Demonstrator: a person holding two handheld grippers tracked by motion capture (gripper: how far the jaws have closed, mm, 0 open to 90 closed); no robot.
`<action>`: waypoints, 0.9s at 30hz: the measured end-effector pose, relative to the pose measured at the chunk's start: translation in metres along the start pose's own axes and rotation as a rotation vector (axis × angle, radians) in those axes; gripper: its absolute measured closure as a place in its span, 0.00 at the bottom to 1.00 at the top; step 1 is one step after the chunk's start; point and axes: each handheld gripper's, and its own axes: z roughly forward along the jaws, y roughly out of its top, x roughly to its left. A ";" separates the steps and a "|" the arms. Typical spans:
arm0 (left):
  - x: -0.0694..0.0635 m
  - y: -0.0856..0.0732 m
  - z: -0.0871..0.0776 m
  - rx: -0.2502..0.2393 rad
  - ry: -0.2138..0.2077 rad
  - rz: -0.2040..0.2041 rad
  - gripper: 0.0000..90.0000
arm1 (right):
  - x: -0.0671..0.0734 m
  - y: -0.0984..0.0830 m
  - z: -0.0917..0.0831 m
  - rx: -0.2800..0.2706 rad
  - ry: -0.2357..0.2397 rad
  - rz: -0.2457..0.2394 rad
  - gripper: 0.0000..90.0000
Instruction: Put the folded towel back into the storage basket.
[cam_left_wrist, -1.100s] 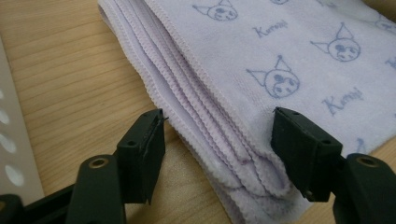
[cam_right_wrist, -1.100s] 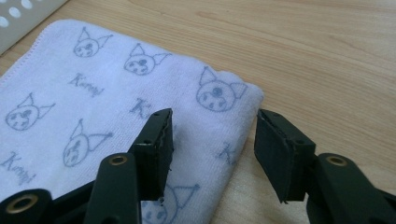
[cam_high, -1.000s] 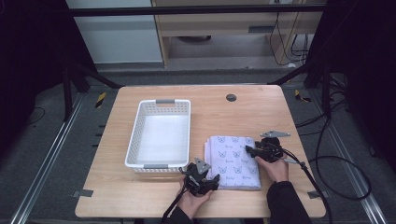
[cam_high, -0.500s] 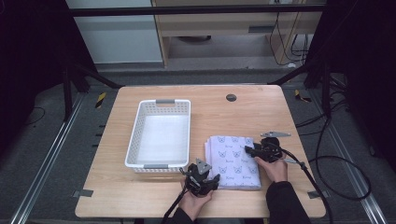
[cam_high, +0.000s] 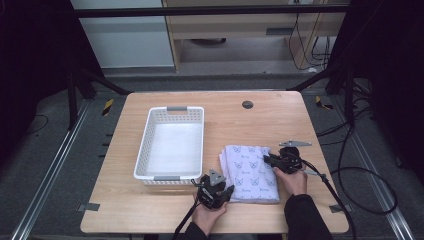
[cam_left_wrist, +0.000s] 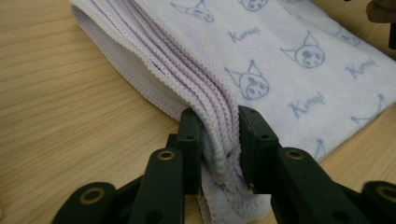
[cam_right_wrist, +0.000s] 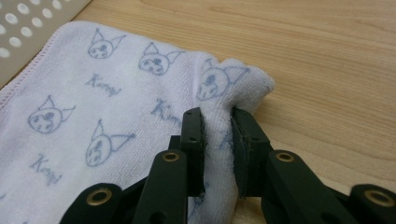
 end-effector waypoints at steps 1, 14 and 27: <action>0.000 0.000 -0.001 -0.003 0.001 0.003 0.79 | 0.000 0.000 0.000 0.000 0.000 0.000 0.85; -0.003 0.012 -0.020 -0.044 -0.004 0.067 0.82 | 0.016 0.013 -0.028 -0.086 -0.012 -0.083 0.86; -0.007 0.032 -0.052 -0.079 0.011 0.131 0.81 | 0.035 0.027 -0.062 -0.181 -0.016 -0.126 0.86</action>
